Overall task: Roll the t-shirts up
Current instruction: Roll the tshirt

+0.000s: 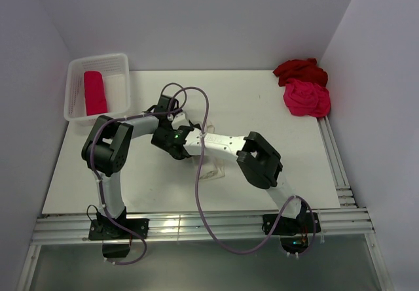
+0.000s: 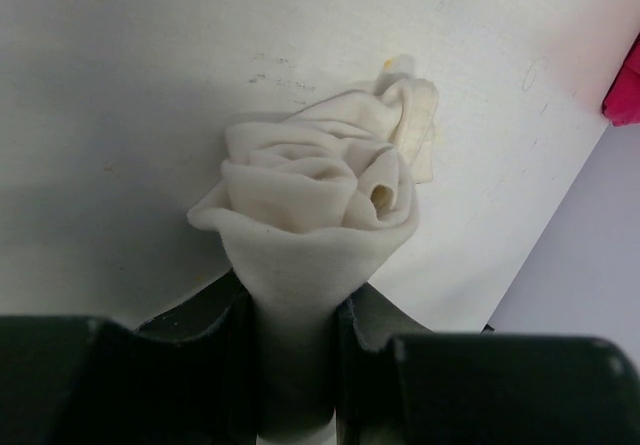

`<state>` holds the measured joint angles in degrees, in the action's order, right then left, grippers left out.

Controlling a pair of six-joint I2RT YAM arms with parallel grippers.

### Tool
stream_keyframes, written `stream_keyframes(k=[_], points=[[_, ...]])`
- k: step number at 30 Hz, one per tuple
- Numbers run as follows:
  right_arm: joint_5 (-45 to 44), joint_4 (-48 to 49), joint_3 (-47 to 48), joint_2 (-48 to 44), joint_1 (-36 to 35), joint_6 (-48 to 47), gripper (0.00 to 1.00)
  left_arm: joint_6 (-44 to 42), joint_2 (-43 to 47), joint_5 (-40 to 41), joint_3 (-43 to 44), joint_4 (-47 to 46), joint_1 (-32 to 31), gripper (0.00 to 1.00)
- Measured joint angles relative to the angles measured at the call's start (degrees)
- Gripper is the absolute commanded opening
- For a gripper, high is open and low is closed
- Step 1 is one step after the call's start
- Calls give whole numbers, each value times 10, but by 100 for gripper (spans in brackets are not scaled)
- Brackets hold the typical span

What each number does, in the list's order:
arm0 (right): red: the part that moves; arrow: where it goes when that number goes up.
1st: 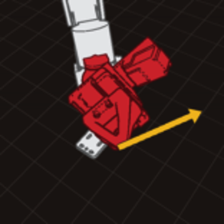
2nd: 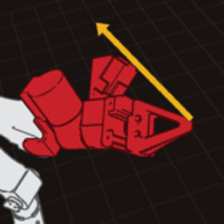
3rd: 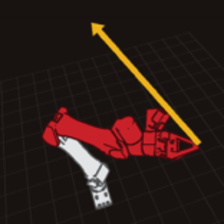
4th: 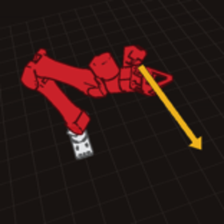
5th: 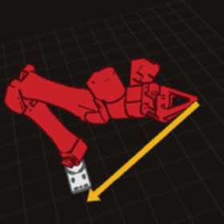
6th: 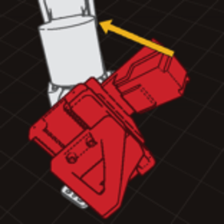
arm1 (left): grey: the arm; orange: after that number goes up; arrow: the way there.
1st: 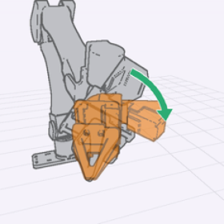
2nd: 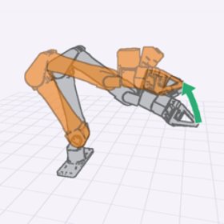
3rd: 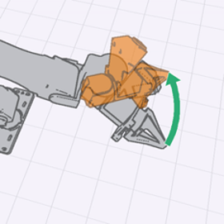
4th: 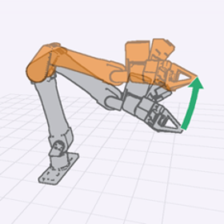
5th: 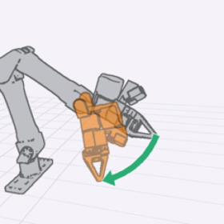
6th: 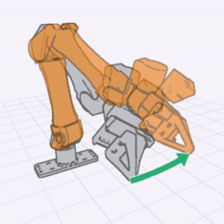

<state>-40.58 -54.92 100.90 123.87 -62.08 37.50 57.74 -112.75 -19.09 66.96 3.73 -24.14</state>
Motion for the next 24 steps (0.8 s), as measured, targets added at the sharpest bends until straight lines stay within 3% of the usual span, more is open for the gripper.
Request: stream_keyframes(k=[7,13,17,18,23,24], points=[[23,24,-43,1,-2,-11,81,-1,0,-5,0,4,2,1],[35,29,-65,5,-20,-25,57,-3,0,-11,0,10,1,1],[34,30,-66,5,-20,-25,32,-3,0,-12,0,12,2,1],[32,31,-67,5,-20,-26,30,-3,0,-12,0,12,2,2],[25,52,-90,-7,-23,-30,8,-3,1,-12,0,12,1,14],[25,62,-101,-13,-24,-32,6,-3,1,-13,0,13,0,22]])
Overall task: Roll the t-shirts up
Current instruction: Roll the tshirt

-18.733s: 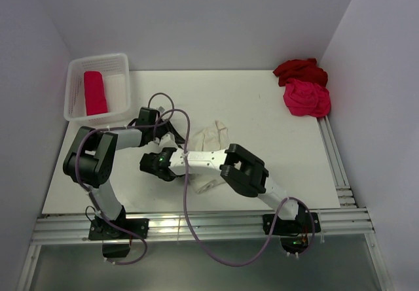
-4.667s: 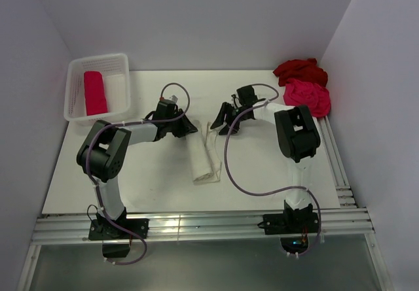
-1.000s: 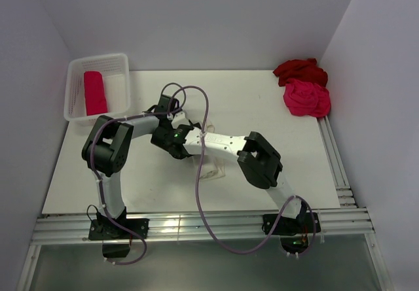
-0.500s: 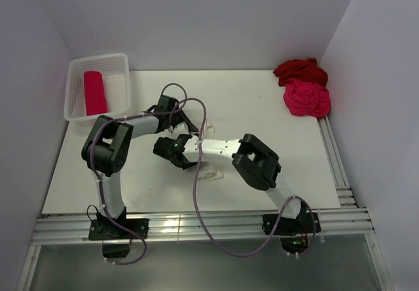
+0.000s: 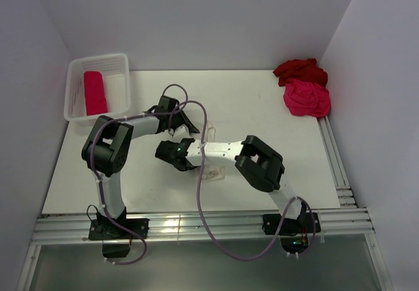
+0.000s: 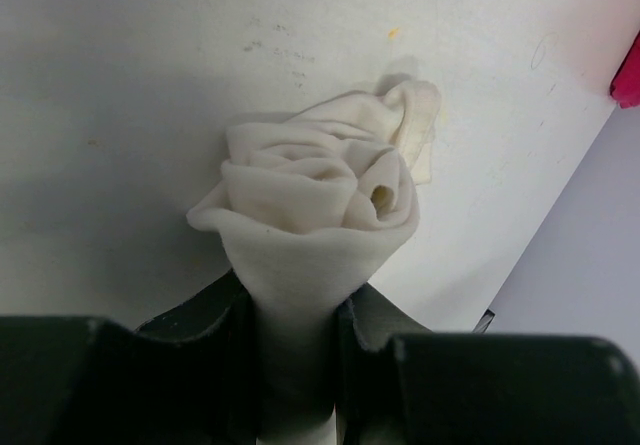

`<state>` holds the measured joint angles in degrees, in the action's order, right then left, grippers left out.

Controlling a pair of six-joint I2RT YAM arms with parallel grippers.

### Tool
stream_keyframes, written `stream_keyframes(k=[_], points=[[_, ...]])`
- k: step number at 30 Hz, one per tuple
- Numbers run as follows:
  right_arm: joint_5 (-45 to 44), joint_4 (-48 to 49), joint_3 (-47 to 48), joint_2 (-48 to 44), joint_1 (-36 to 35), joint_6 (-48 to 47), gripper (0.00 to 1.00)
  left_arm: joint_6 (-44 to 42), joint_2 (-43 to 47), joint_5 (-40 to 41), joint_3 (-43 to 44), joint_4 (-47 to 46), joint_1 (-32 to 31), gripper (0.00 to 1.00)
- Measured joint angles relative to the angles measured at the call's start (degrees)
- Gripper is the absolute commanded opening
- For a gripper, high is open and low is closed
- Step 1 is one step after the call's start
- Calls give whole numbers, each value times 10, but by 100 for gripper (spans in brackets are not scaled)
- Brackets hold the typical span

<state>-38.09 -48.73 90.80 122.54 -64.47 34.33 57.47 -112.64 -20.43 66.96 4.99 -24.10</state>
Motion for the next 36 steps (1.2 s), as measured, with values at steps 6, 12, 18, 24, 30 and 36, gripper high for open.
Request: stream_keyframes(k=[6,12,18,24,30,36], points=[[53,86,-109,-80,14,5,0,3,8,-10,-18,-12,-6,48],[204,233,-280,-221,96,35,0,6,24,-19,-40,-32,-3,81],[384,405,-417,-290,197,79,0,7,53,-31,-70,-73,13,100],[539,598,-506,-282,262,130,0,7,72,-40,-111,-119,24,99],[674,807,-556,-207,300,197,0,7,80,-53,-137,-160,23,100],[763,941,-557,-127,304,242,0,-3,78,-53,-135,-168,12,100]])
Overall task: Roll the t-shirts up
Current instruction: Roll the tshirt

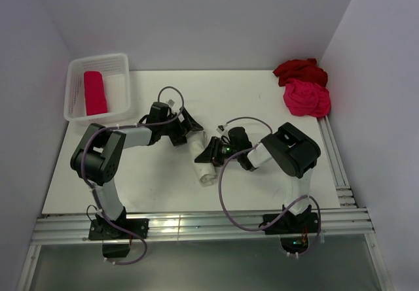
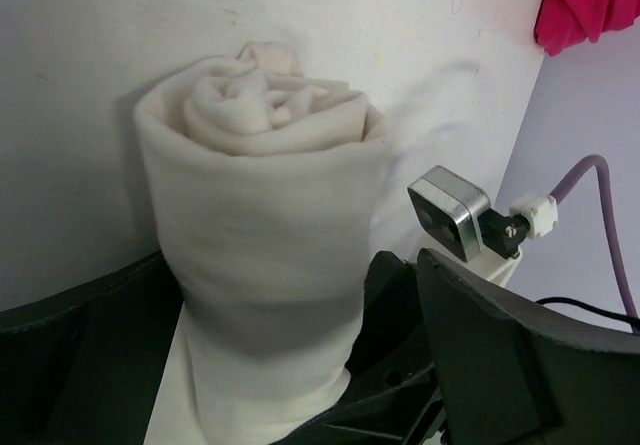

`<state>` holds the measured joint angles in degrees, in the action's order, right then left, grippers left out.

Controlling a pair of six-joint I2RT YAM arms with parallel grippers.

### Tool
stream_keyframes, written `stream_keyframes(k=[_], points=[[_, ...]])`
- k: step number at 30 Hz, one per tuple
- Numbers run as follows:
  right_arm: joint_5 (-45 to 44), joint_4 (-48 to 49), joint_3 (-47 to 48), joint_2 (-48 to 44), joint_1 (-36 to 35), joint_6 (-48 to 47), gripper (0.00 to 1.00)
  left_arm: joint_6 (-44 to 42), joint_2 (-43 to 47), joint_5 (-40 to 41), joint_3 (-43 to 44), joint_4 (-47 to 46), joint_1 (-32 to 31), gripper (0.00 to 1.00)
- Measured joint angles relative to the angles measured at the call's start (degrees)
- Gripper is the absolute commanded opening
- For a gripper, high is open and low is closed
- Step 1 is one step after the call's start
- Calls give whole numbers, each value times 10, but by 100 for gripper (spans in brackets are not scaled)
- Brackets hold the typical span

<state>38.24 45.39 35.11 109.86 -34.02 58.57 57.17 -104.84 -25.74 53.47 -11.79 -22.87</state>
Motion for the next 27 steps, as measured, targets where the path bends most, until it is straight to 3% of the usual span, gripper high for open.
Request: stream_keyframes(k=[7,10,11,12,16,17,22,23,24,27], points=[[28,18,5,15,6,7,0,-14,-20,2,19,0,-18,94],[41,19,10,23,10,7,0,-17,-23,9,19,-2,-21,82],[47,19,12,26,11,8,0,-17,-25,10,19,-4,-22,76],[52,21,15,30,12,8,0,-18,-28,10,19,-7,-22,60],[68,27,23,41,14,10,0,-20,-48,16,20,-7,-22,17],[70,27,24,42,14,10,0,-21,-51,15,22,-7,-22,1],[86,9,36,46,19,-3,4,-25,-52,22,38,21,-24,0],[91,-7,43,46,20,-13,9,-25,-52,26,42,30,-25,0],[95,-28,51,45,21,-26,21,-24,-52,30,46,37,-25,0],[95,-94,70,31,23,-63,37,-19,-50,45,50,52,-26,0]])
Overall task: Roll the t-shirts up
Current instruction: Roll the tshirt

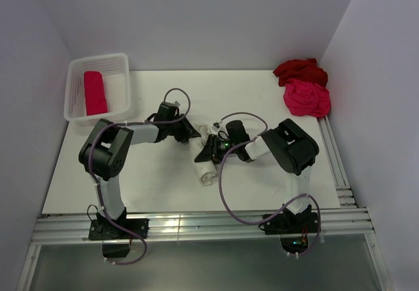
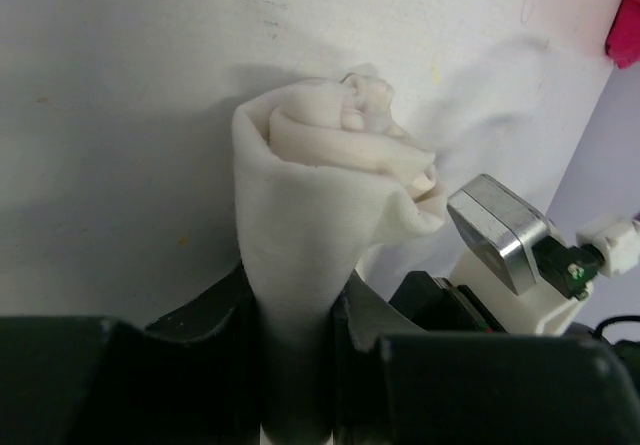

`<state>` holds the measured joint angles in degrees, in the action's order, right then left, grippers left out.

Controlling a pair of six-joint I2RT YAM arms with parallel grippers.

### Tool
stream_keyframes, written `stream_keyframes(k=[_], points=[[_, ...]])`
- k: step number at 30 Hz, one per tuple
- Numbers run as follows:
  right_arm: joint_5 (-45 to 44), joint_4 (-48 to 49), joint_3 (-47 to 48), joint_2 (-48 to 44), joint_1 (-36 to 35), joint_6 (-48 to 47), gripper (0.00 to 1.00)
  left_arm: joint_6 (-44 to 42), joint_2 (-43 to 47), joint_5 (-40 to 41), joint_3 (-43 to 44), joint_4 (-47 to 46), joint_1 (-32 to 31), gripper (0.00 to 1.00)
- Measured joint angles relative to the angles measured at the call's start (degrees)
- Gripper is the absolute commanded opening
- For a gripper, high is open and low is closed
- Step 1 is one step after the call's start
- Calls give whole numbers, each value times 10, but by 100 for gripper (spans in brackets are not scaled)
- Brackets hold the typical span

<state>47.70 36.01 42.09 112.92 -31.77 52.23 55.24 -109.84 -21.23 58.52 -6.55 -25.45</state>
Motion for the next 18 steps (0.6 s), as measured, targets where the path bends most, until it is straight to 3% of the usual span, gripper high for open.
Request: stream_keyframes(k=[2,9,11,17,18], points=[[-8,-39,4,-15,1,-22,45,7,6,19,0,9,-2,0],[-60,-145,-17,-92,3,-63,50,43,28,67,-12,26,-12,0],[-72,-162,-32,-118,3,-64,61,54,31,71,-17,25,-14,0],[-94,-245,-80,-204,3,-70,62,78,41,87,-34,12,-14,0],[-99,-259,-85,-217,3,-70,55,82,45,92,-39,11,-14,0]])
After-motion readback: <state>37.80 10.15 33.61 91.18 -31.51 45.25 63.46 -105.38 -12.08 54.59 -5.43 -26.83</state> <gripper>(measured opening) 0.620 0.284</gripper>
